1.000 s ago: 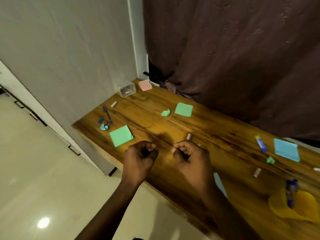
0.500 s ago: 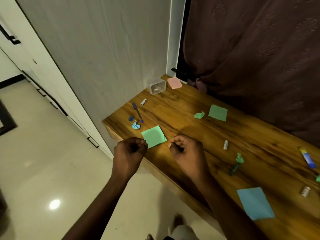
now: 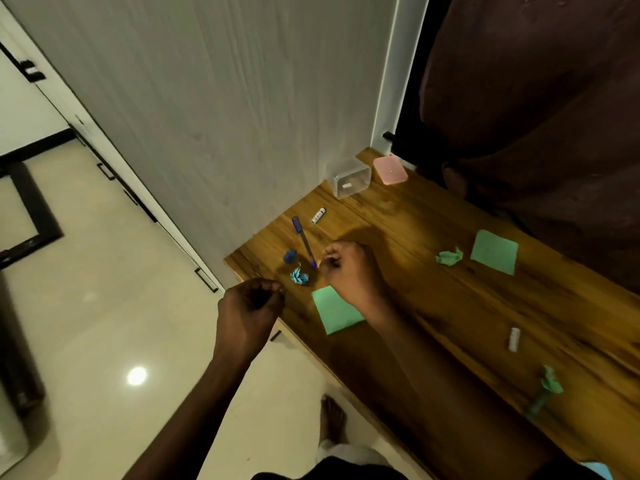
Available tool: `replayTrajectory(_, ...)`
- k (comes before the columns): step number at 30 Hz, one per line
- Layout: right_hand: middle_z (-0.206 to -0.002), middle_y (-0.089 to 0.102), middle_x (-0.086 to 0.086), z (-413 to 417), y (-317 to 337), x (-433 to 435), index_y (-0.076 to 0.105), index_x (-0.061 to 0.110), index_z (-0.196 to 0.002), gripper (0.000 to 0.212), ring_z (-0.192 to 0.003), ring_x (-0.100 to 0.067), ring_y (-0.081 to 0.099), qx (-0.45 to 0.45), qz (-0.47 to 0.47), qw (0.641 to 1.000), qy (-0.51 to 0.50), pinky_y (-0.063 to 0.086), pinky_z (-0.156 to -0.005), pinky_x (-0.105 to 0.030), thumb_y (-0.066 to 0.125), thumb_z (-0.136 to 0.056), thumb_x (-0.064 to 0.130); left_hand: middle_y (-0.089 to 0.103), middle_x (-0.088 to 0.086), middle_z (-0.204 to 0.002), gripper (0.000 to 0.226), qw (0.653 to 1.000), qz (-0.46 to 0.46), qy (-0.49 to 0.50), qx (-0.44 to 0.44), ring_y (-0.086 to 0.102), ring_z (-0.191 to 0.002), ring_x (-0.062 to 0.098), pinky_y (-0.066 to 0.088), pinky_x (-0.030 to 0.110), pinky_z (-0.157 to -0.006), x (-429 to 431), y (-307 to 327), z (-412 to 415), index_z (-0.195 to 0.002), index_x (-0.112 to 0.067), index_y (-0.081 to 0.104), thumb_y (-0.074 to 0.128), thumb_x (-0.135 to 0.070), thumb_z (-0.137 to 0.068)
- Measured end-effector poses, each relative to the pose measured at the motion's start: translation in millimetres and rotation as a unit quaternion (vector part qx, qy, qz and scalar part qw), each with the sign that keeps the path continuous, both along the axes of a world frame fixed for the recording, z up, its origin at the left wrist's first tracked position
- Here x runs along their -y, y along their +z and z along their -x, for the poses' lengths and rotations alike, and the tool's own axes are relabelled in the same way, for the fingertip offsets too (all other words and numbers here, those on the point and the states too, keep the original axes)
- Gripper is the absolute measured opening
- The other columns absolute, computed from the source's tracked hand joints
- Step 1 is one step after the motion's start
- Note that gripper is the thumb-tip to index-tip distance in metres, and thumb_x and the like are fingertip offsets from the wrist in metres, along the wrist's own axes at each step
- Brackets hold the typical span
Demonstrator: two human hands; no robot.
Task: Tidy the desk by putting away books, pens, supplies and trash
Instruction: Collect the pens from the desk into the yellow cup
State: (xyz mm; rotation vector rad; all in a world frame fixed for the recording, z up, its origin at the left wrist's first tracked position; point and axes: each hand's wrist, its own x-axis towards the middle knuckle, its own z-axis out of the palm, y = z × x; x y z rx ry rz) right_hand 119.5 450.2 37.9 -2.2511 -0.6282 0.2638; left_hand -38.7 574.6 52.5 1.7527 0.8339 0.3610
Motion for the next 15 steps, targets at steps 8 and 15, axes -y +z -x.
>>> replayTrajectory(8, -0.094, 0.073, -0.010, -52, -38, -74, 0.068, 0.010, -0.087, 0.004, -0.091, -0.030, 0.069, 0.011, 0.124, 0.992, 0.026, 0.047, -0.066, -0.030, 0.069, -0.086, 0.014, 0.078, -0.001, -0.076, 0.010, 0.999, 0.024, 0.027, -0.023, 0.076, -0.072, 0.019, 0.063, 0.046, -0.077, -25, -9, -16, -0.087, -0.019, 0.077, 0.072, -0.010, -0.090)
replayTrajectory(15, -0.110, 0.068, -0.011, -59, -56, -103, 0.068, 0.011, -0.104, 0.011, -0.102, -0.031, 0.066, 0.013, 0.214, 0.977, 0.003, 0.048, -0.072, -0.033, 0.068, -0.094, 0.015, 0.078, 0.000, -0.078, 0.006, 0.999, 0.039, -0.004, -0.022, 0.076, -0.074, 0.021, 0.063, 0.045, -0.073, -52, -14, -24, -0.087, -0.017, 0.077, 0.074, -0.012, -0.090)
